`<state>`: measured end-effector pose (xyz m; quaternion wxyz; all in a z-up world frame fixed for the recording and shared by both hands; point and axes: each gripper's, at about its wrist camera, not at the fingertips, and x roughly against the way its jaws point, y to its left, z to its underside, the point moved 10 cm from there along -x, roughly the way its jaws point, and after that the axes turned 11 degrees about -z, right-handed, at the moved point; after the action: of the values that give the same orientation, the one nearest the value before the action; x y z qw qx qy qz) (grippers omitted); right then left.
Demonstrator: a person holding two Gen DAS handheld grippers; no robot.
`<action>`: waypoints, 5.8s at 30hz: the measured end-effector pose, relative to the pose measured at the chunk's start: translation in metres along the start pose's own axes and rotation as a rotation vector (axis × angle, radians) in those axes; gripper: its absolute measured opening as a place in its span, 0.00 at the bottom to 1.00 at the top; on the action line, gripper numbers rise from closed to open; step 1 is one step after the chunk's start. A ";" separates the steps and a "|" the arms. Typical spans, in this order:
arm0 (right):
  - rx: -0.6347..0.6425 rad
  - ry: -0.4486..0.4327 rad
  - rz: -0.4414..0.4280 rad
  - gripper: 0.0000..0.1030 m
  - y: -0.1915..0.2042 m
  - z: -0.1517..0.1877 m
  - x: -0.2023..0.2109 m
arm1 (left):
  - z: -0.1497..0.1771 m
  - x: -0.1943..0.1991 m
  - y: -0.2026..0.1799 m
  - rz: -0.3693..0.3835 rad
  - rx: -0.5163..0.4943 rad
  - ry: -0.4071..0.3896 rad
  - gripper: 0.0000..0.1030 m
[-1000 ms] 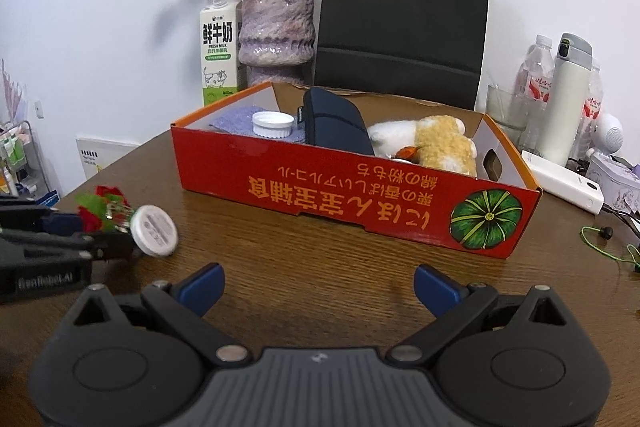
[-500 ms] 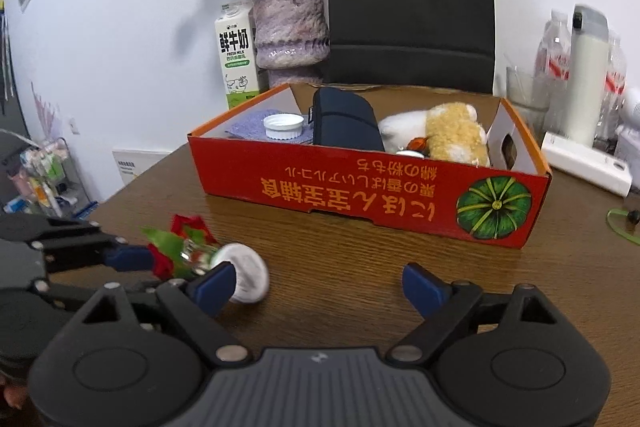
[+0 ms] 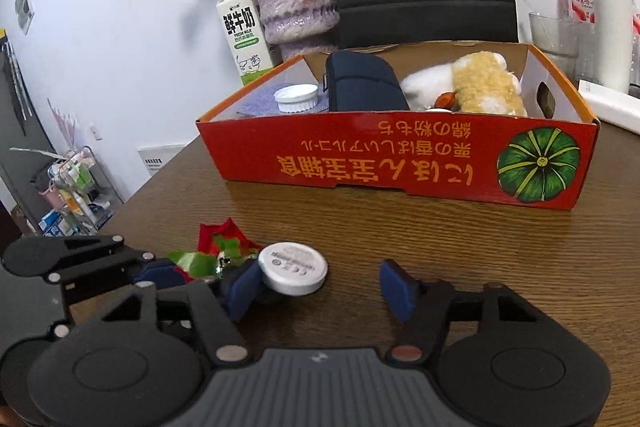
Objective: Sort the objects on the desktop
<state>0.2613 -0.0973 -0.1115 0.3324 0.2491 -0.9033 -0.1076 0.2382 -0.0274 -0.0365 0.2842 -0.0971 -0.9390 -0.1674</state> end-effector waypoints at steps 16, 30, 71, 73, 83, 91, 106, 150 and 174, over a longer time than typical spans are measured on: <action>0.071 -0.012 0.042 0.31 0.005 -0.009 -0.007 | 0.004 -0.004 0.039 -0.082 0.113 0.038 0.32; 0.213 0.019 0.152 0.37 0.025 -0.013 -0.037 | 0.009 -0.010 0.069 -0.146 0.224 0.068 0.32; 0.044 -0.269 0.255 0.38 -0.068 -0.129 0.005 | -0.136 -0.063 0.065 -0.166 0.422 -0.147 0.39; 0.037 -0.252 0.266 0.42 -0.073 -0.127 0.001 | -0.133 -0.066 0.066 -0.182 0.422 -0.140 0.74; -0.012 -0.298 0.341 0.94 -0.088 -0.129 0.019 | -0.133 -0.054 0.087 -0.287 0.473 -0.162 1.00; 0.009 -0.287 0.338 1.00 -0.077 -0.113 0.031 | -0.122 -0.041 0.080 -0.258 0.467 -0.158 1.00; 0.080 -0.252 0.329 1.00 -0.025 -0.038 0.078 | -0.046 0.021 0.062 -0.290 0.404 -0.118 1.00; 0.078 -0.228 0.333 1.00 -0.012 0.000 0.090 | -0.010 0.046 0.039 -0.357 0.316 -0.104 1.00; 0.073 -0.217 0.341 1.00 -0.015 0.002 0.088 | -0.008 0.043 0.038 -0.359 0.306 -0.095 1.00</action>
<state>0.2079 -0.1562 -0.0702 0.2372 0.0912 -0.9662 -0.0431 0.2177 0.0088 0.0039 0.2169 0.1079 -0.9680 -0.0661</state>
